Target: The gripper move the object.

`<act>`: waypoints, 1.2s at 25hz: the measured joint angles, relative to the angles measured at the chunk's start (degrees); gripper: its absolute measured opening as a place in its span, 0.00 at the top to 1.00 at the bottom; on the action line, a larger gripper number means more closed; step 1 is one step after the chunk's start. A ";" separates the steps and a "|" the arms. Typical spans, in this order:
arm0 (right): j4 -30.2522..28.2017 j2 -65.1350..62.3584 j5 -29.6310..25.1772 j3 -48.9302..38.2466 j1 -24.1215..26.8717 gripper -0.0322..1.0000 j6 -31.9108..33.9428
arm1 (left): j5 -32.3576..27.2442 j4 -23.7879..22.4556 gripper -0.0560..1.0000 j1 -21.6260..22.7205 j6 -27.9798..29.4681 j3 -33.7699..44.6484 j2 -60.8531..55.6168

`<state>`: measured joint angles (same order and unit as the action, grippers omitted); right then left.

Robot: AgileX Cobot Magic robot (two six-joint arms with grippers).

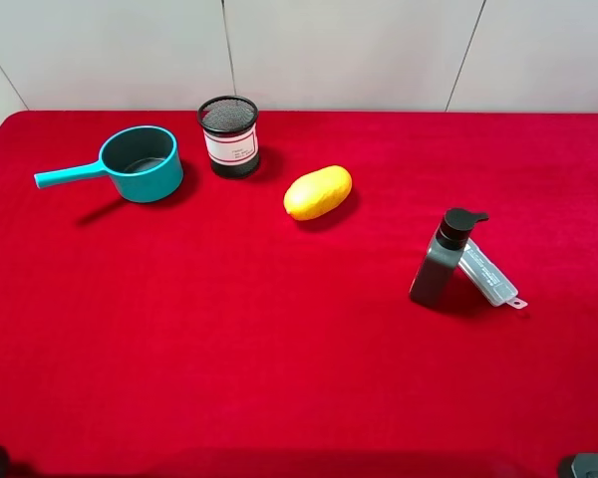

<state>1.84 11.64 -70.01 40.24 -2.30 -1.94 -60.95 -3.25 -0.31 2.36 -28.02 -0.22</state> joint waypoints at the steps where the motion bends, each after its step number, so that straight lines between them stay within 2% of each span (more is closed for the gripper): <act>1: -0.06 -1.30 0.15 -0.44 0.62 0.40 0.00 | 0.00 0.00 0.00 0.00 0.00 0.00 0.00; 6: -1.24 -6.80 2.98 -4.54 3.37 0.38 -0.22 | 0.00 0.00 0.00 0.00 0.00 0.00 0.00; 10: -1.35 -11.04 6.32 -9.19 3.73 0.38 -0.22 | 0.00 0.00 0.00 0.00 0.00 0.00 0.00; 14: -1.42 -11.98 9.40 -10.12 3.73 0.38 -0.22 | 0.00 0.00 0.00 0.00 0.00 0.00 0.00; 20: -1.47 -12.05 10.91 -11.53 1.25 0.38 -0.22 | 0.00 0.00 0.00 0.00 0.00 0.00 0.00; 30: -1.47 -12.05 10.93 -11.53 1.25 0.38 -0.22 | 0.00 0.00 0.00 0.00 0.00 0.00 0.00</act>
<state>0.38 -0.41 -59.09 28.70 -1.05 -2.16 -60.95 -3.25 -0.31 2.36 -28.02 -0.22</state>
